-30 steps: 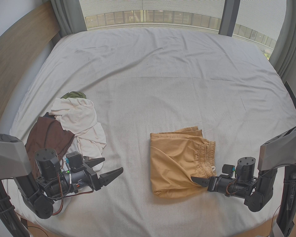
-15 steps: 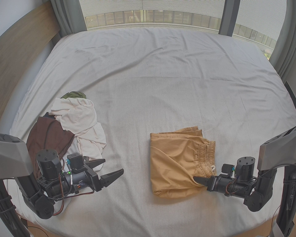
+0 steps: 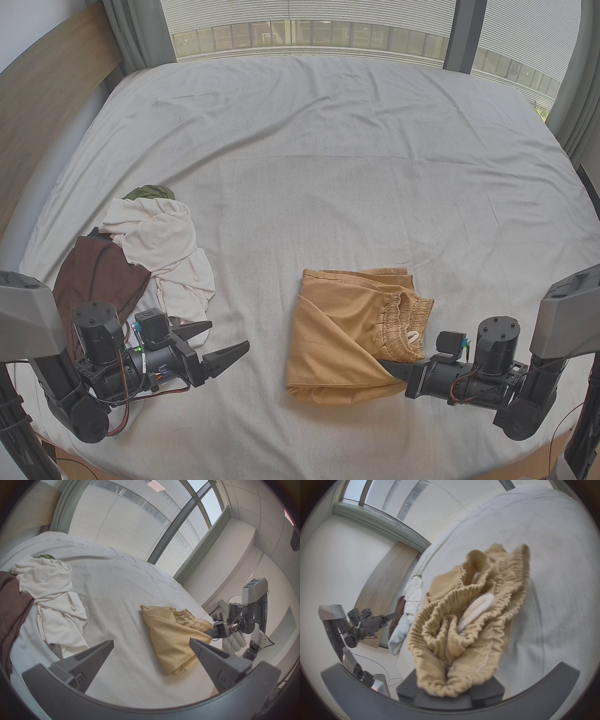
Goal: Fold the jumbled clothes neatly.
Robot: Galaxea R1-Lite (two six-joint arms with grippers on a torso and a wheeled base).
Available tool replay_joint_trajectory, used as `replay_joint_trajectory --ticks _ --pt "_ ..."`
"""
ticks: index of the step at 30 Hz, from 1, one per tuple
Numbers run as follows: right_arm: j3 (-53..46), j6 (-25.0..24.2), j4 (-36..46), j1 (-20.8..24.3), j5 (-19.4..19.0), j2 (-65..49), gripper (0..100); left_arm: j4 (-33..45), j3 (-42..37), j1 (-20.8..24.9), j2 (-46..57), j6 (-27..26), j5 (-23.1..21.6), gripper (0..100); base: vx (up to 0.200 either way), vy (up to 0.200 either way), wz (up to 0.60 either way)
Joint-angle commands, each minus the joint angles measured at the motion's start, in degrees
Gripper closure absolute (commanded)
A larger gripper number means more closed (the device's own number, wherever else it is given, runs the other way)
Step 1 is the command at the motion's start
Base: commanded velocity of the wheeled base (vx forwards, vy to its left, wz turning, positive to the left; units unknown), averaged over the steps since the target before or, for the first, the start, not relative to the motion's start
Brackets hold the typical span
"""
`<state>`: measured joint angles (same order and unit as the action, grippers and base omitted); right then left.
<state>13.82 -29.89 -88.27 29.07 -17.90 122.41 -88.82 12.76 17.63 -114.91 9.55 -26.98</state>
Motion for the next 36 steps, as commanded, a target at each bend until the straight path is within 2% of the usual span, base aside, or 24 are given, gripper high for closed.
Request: replay_joint_trajectory --ticks 1,13,29,36 --pt "-0.90 0.01 -0.06 4.06 -0.03 -6.48 100 -0.04 0.07 -0.23 0.21 0.03 0.00 0 0.000 0.000 0.00" --pt "1.56 -2.54 -0.06 5.47 -0.21 -14.21 100 -0.04 0.24 -0.31 0.21 -0.05 0.00 0 0.000 0.000 0.00" --pt "11.40 -2.54 0.21 4.94 -0.03 -13.69 100 -0.04 -1.16 -1.28 0.39 -0.23 0.00 0 0.000 0.000 0.00" --pt "17.99 -4.74 0.82 4.24 -0.12 -11.05 100 -0.04 -1.25 -2.07 0.30 -1.28 0.00 0 0.000 0.000 0.00"
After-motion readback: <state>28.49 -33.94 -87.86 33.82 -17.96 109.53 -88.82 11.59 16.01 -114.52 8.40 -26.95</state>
